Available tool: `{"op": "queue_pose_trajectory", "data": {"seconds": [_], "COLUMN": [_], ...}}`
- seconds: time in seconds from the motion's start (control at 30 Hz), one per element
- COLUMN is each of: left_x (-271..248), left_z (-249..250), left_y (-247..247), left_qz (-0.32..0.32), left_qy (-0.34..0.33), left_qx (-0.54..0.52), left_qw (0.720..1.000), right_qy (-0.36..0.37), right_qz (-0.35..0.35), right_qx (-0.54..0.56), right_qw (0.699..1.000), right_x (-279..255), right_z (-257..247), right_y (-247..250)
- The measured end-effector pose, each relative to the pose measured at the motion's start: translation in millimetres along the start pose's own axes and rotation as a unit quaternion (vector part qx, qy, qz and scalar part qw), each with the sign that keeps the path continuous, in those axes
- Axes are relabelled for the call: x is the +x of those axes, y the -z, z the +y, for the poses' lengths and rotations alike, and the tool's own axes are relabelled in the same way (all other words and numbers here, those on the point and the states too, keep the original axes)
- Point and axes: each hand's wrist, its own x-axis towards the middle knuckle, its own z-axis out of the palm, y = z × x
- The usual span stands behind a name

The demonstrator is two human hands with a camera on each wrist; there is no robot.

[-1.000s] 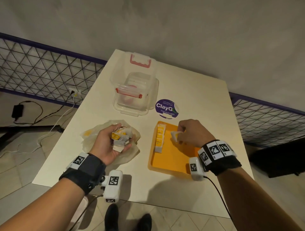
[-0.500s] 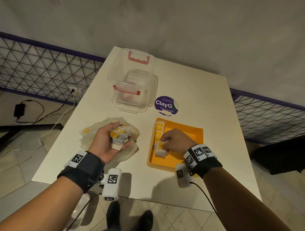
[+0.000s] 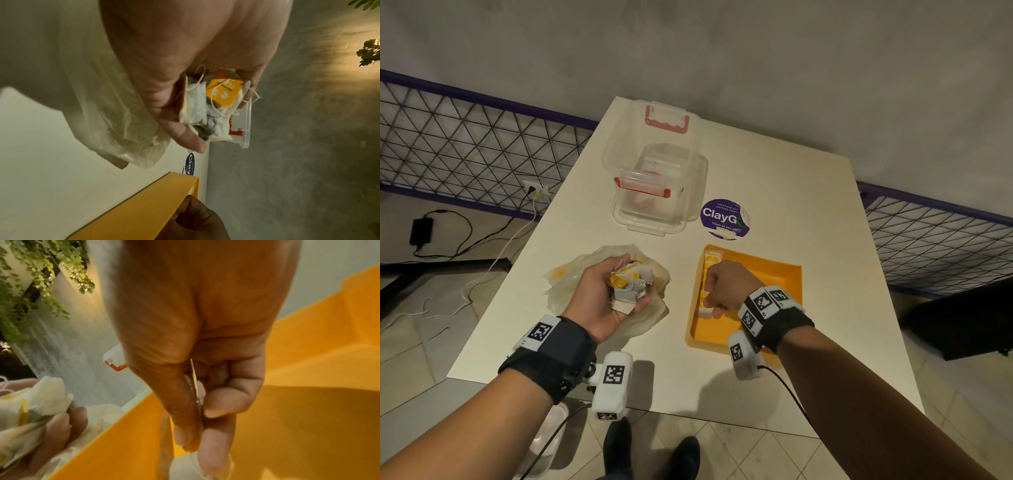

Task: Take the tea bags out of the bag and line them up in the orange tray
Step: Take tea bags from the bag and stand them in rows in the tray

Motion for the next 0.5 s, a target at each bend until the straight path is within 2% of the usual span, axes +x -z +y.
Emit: {"op": "queue_pose_trajectory", "data": {"seconds": [0.23, 0.37, 0.5], "left_x": [-2, -1, -2], "left_z": [1, 2, 1], "left_y": [1, 5, 2], "left_qz": [0.004, 0.004, 0.008], "left_qy": [0.001, 0.005, -0.002], "left_qx": [0.007, 0.004, 0.004], "left_qw": [1.000, 1.000, 1.000], "right_qy": [-0.004, -0.009, -0.020], "right_qz": [0.011, 0.010, -0.053], "right_qx": [-0.054, 0.027, 0.068], "right_qw": [0.998, 1.000, 0.996], "right_x": [0, 0, -7], "right_z": [-6, 1, 4], "right_y": [4, 11, 21]}}
